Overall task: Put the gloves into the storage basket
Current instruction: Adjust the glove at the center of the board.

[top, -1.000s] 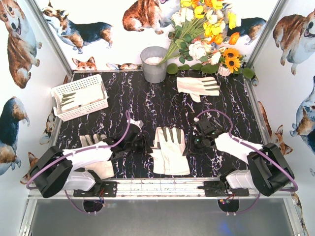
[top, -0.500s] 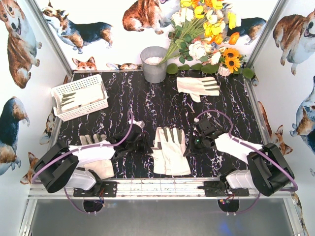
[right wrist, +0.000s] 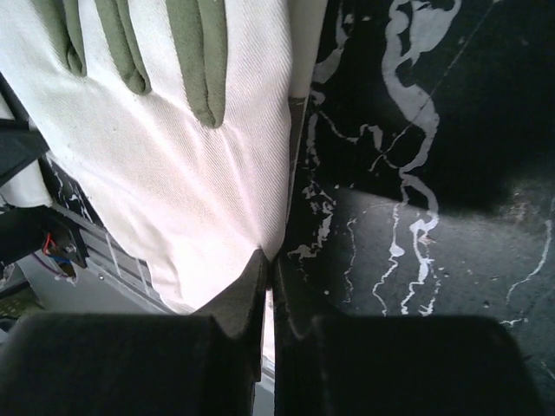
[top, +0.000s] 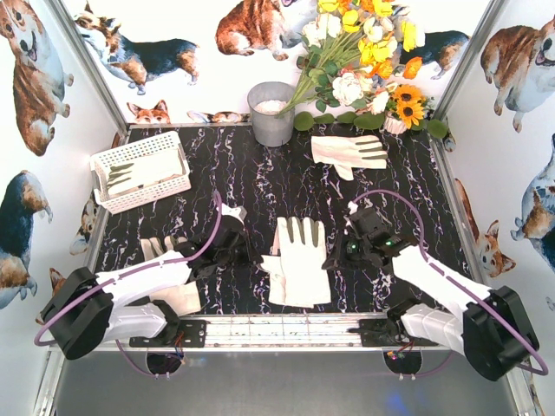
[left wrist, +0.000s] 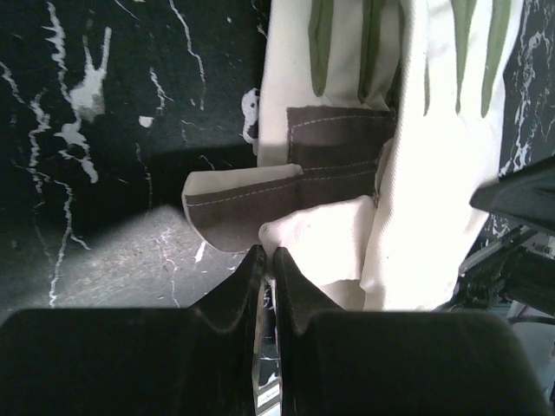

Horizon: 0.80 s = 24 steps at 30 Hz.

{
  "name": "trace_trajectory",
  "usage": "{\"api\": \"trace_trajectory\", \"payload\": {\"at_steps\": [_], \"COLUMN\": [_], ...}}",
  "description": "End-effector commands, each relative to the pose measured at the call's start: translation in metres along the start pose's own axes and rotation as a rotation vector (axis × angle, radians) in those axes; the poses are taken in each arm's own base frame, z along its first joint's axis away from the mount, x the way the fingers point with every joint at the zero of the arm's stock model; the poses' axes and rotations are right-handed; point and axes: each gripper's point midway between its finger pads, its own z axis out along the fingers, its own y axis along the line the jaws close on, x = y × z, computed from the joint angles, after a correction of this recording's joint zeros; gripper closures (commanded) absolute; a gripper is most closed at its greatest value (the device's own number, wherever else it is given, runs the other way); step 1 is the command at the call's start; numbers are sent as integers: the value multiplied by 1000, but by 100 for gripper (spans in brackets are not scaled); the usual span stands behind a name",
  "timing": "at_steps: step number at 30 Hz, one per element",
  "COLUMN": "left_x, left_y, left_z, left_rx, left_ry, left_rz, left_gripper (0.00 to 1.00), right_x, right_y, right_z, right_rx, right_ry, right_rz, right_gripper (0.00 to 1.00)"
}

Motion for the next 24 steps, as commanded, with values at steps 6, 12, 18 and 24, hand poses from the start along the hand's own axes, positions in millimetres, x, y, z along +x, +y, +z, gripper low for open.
{"api": "trace_trajectory", "payload": {"at_steps": [6, 12, 18, 24], "left_x": [-21, -28, -30, -33], "left_y": [29, 40, 43, 46], "left_z": [-9, -10, -7, -2], "left_rx": [-104, -120, -119, -125], "left_ry": [-31, -25, -20, -15], "left_rz": [-2, -21, -24, -19], "left_gripper": [100, 100, 100, 100], "right_x": [-1, 0, 3, 5], "right_y": [17, 24, 25, 22], "right_z": [-2, 4, 15, 20], "right_rx": [-5, -15, -4, 14], "right_ry": [-25, 1, 40, 58], "right_rz": [-10, -22, -25, -18], "right_gripper": [100, 100, 100, 100]}}
